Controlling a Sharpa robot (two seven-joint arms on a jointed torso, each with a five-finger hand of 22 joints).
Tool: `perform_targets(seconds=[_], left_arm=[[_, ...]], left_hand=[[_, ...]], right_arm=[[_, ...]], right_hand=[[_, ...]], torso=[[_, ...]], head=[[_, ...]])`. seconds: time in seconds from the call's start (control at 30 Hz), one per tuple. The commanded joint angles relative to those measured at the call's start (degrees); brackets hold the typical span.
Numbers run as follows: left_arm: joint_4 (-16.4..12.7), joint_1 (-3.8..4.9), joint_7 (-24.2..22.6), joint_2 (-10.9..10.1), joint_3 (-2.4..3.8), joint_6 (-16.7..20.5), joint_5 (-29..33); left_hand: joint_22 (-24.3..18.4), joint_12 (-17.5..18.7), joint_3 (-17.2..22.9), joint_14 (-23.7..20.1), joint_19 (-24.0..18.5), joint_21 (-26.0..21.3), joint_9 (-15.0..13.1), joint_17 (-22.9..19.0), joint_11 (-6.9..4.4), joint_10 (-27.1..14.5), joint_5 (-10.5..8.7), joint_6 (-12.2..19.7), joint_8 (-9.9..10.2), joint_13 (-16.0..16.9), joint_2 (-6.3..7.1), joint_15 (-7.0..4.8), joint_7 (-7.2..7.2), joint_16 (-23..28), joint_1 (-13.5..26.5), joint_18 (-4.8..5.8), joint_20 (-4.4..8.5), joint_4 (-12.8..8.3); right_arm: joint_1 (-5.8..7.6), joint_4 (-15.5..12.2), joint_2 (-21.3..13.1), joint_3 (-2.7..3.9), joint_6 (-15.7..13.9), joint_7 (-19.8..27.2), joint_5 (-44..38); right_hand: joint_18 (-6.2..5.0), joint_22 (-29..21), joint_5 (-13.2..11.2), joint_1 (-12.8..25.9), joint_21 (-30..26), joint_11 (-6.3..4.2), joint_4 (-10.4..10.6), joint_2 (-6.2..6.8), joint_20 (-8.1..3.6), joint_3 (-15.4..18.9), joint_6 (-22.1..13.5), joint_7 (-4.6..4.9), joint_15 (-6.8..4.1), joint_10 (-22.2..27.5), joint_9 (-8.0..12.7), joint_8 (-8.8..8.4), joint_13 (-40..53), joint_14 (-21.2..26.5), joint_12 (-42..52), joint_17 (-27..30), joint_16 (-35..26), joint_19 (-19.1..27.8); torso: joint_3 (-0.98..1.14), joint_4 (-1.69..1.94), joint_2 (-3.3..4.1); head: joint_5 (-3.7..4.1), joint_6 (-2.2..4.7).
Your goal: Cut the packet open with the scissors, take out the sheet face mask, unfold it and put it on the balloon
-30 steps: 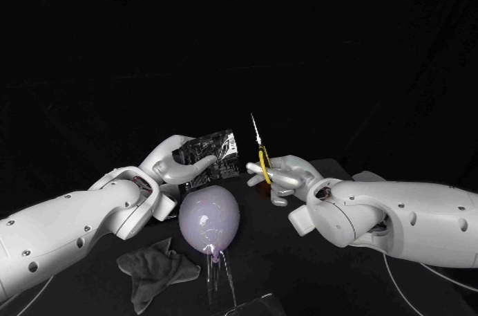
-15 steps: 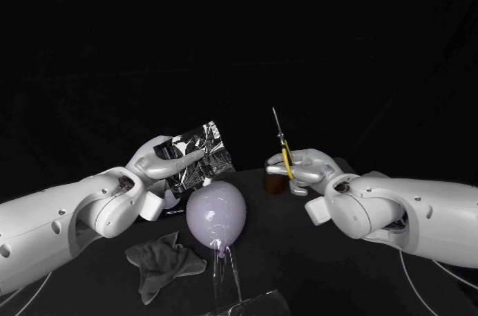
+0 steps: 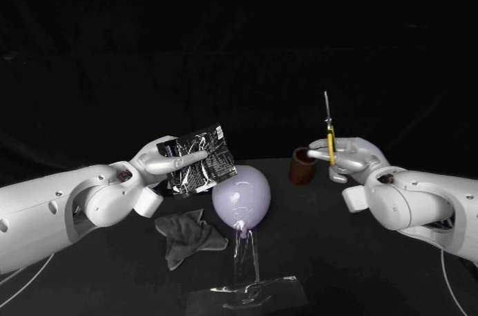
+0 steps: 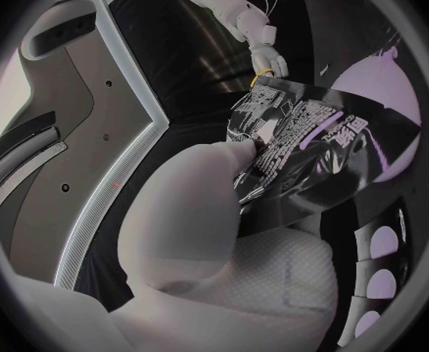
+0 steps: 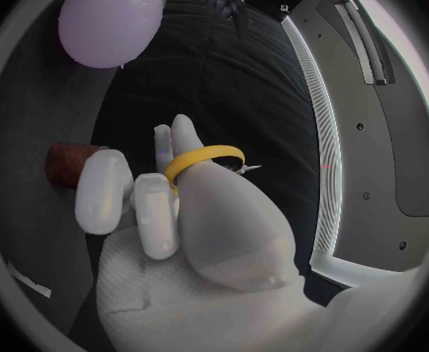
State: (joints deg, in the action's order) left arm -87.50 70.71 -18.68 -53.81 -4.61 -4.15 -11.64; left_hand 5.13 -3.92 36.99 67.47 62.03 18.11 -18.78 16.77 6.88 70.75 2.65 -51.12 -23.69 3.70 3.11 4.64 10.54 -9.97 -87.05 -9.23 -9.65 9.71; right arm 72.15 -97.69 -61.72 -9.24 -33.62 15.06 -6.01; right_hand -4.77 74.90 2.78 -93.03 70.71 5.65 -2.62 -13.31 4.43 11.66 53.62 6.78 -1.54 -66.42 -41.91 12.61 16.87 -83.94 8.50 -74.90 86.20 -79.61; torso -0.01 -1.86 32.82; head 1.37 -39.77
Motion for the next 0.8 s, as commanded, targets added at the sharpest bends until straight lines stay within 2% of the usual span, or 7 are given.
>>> perform_targets(seconds=[0.03, 0.2, 0.27, 0.37, 0.43, 0.63, 0.8], left_arm=[[-0.25, -0.6, 1.7, -1.76, -0.15, -5.7, -1.79], [-0.47, -1.25, 3.35, -5.08, -0.63, -7.07, -8.27], [-0.45, -1.38, 3.99, -6.26, -0.94, -7.05, -11.14], [-0.16, -1.49, 4.81, -7.46, -1.41, -6.21, -14.26], [0.31, -1.61, 5.39, -8.11, -1.9, -5.54, -16.92], [1.49, -2.6, 6.96, -8.82, -3.16, -3.38, -22.42], [2.88, -4.93, 7.85, -8.54, -3.61, 0.19, -25.75]], left_hand=[[0.04, 0.29, 0.12, -0.28, -0.1, 0.38, -3.05, 0.08, 0.28, 0.06, 0.18, -0.31, -0.3, -0.01, -0.29, -0.08, 0.25, 0.33, 0.49, -1.04, -0.08, 0.29], [0.05, 0.3, 0.07, -0.28, -0.1, 0.4, -3.08, 0.09, 0.26, 0.05, 0.18, -0.32, -0.3, -0.01, -0.21, -0.1, 0.21, 0.34, 0.53, -1.05, -0.08, 0.25], [0.05, 0.31, 0.04, -0.3, -0.1, 0.41, -3.09, 0.1, 0.25, 0.03, 0.18, -0.31, -0.29, -0.01, -0.15, -0.1, 0.18, 0.35, 0.54, -1.06, -0.08, 0.22], [0.05, 0.31, 0.02, -0.3, -0.11, 0.42, -3.1, 0.1, 0.24, 0.02, 0.18, -0.31, -0.28, -0.01, -0.12, -0.1, 0.17, 0.36, 0.56, -1.06, -0.08, 0.21], [0.07, 0.31, -0.03, -0.31, -0.1, 0.46, -3.12, 0.12, 0.2, 0.0, 0.19, -0.32, -0.26, -0.01, 0.09, -0.13, 0.12, 0.38, 0.57, -1.08, -0.06, 0.11], [0.1, 0.32, -0.11, -0.33, -0.13, 0.54, -3.16, 0.15, 0.18, -0.02, 0.2, -0.35, -0.21, -0.02, 0.42, -0.16, 0.11, 0.43, 0.63, -1.1, -0.03, -0.01], [0.23, 0.32, -0.64, -0.39, -0.24, 0.81, -3.3, 0.21, 0.19, -0.08, 0.18, -0.56, -0.18, -0.02, 1.55, -0.14, 0.12, 0.57, 0.89, -1.05, 0.01, -0.41]], right_arm=[[-0.1, 0.71, 0.06, 0.02, 1.37, 1.4, 0.14], [-0.22, 1.41, 0.11, -0.01, 1.47, 1.43, 0.14], [-0.25, 1.55, 0.15, -0.02, 1.52, 1.46, 0.15], [-0.28, 1.66, 0.23, -0.03, 1.57, 1.48, 0.15], [-0.3, 1.67, 0.27, -0.03, 1.65, 1.5, 0.15], [-0.33, 1.55, 0.32, -0.03, 1.82, 1.54, 0.15], [-0.35, 1.4, 0.3, -0.04, 1.99, 1.59, 0.15]], right_hand=[[0.13, 3.25, 0.09, -0.29, 0.31, -3.48, -0.49, -3.25, -0.2, -0.17, 0.52, -0.03, -0.32, -10.37, 0.15, -0.28, -0.14, -3.48, -0.38, -1.32, 0.19, 0.18], [0.1, 3.21, 0.08, 0.5, 0.21, -3.45, -0.92, -3.2, -0.17, -0.31, 0.61, -0.01, -0.29, -10.45, 0.35, -0.54, -0.3, -3.47, -0.75, -1.26, 0.17, 0.26], [0.11, 3.22, 0.08, 1.05, 0.23, -3.44, -1.06, -3.14, -0.15, -0.27, 0.67, -0.02, -0.27, -10.52, 0.46, -0.67, -0.36, -3.46, -0.91, -1.2, 0.15, 0.26], [0.11, 3.22, 0.08, 1.05, 0.23, -3.44, -1.06, -3.14, -0.15, -0.27, 0.67, -0.02, -0.27, -10.52, 0.46, -0.67, -0.36, -3.46, -0.91, -1.2, 0.15, 0.26], [0.09, 3.19, 0.09, 1.47, 0.16, -3.44, -1.3, -3.1, -0.14, -0.27, 0.72, -0.03, -0.27, -10.56, 0.57, -0.82, -0.43, -3.46, -1.08, -1.19, 0.15, 0.31], [0.08, 3.2, 0.09, 2.18, 0.15, -3.45, -1.74, -3.09, -0.13, -0.28, 0.83, -0.04, -0.27, -10.64, 0.78, -1.06, -0.52, -3.46, -1.35, -1.18, 0.14, 0.32], [0.07, 3.18, 0.1, 2.74, 0.11, -3.44, -2.17, -3.12, -0.12, -0.33, 0.94, -0.04, -0.27, -10.73, 0.96, -1.26, -0.58, -3.46, -1.56, -1.17, 0.13, 0.36]], torso=[[-0.22, 0.23, -0.33], [-0.29, 0.33, -0.39], [-0.14, 0.19, -0.31], [-0.1, 0.26, -0.36], [-0.11, 0.27, -0.36], [-0.1, 0.18, -0.29], [-0.12, 0.24, -0.25]], head=[[-1.89, -1.46], [-4.3, -3.41], [-5.52, -4.02], [-6.38, -4.71], [-7.55, -5.41], [-8.65, -6.0], [-9.52, -6.48]])
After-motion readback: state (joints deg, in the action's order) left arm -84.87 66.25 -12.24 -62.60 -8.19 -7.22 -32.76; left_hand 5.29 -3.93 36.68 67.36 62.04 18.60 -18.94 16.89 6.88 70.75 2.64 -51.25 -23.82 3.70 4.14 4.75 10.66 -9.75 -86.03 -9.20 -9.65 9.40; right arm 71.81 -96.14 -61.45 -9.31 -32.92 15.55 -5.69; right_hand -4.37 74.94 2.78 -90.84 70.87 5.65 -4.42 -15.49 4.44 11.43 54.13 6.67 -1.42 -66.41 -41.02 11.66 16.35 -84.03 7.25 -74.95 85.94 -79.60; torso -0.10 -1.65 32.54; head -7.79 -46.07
